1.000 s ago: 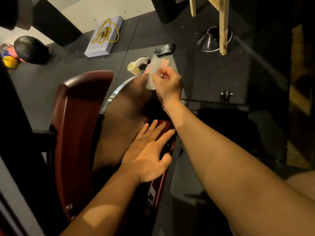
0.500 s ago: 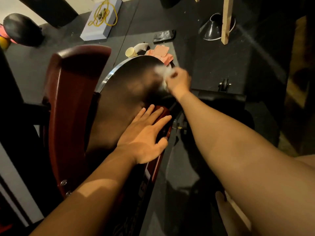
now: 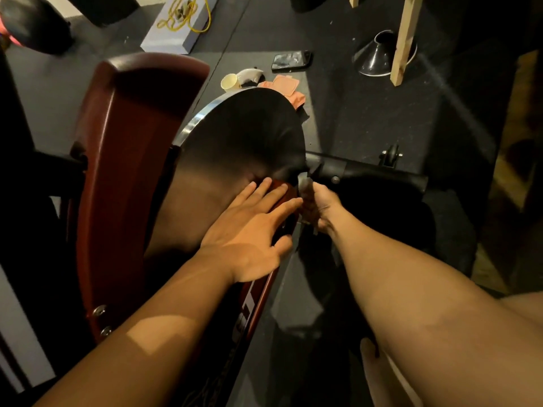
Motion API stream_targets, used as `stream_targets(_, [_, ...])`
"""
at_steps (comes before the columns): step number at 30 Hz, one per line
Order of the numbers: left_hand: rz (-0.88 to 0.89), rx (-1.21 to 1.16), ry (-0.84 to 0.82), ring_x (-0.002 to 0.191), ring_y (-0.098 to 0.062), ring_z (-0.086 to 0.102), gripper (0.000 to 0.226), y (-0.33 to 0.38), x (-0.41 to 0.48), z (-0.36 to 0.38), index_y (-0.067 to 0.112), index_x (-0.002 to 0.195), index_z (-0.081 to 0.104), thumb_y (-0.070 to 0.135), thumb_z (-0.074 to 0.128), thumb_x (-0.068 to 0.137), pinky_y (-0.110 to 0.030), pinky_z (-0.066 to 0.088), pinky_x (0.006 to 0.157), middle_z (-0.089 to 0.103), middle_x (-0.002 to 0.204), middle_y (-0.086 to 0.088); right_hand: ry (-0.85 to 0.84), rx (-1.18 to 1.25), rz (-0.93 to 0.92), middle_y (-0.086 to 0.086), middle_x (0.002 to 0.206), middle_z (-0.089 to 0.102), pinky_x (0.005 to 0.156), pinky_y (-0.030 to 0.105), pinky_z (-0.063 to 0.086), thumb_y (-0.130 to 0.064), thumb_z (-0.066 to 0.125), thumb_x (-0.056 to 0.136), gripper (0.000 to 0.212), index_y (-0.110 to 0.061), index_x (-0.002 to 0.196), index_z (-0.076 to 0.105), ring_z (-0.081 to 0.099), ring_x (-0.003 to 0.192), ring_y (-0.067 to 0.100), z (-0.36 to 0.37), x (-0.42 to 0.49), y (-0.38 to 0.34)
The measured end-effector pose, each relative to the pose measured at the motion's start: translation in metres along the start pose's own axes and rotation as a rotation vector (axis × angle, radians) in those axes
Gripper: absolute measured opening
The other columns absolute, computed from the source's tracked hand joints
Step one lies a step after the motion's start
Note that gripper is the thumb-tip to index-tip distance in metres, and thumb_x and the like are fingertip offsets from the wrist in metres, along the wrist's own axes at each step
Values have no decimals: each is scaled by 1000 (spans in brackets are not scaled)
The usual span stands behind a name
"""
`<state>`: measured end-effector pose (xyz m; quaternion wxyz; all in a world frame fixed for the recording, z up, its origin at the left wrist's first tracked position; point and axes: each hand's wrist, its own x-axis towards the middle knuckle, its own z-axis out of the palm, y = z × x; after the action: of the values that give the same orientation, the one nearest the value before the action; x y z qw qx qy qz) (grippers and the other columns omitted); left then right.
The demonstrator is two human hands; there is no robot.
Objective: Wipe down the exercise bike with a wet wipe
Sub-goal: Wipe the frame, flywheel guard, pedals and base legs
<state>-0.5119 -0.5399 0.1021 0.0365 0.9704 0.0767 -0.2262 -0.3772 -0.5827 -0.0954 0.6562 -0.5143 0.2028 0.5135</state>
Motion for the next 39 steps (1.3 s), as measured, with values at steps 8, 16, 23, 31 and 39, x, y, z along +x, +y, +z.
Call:
stream_targets(8, [-41,-28,2,148,-9,-20,62,0,1,-2,45,154,8,48,33,98,-24,-19,114,-3,165,10,165,-861,-220,15,113,61,81,33,47,-34,46,99,35,-6,112,62,56,98,29,13,-1,-48])
stream_targets(16, [-16,5,9,150,-12,-16,67,1,2,-2,40,155,10,50,25,91,-25,-17,116,0,166,6,20,-830,-372,5,74,61,61,28,44,-16,70,85,15,-19,70,64,54,71,18,-8,21,-57])
stream_targets(23, [-29,-10,-10,148,-3,-17,66,1,5,0,46,153,8,50,28,90,-23,-18,115,-1,164,13,358,-671,-475,11,109,72,91,31,50,-24,59,91,24,-11,103,75,65,105,28,2,54,-36])
stream_targets(31, [-33,-5,-14,149,-3,-14,67,5,5,-3,46,152,13,46,34,87,-15,-21,112,4,164,12,147,-318,-537,10,98,73,78,25,53,-6,57,91,21,0,104,73,68,95,25,10,-16,21])
stream_targets(39, [-34,-27,-25,150,-4,-7,73,2,5,-4,41,152,25,50,27,80,-22,-10,120,11,164,11,346,-421,-514,9,119,65,91,27,47,-12,51,95,28,-12,120,65,61,106,21,2,25,15])
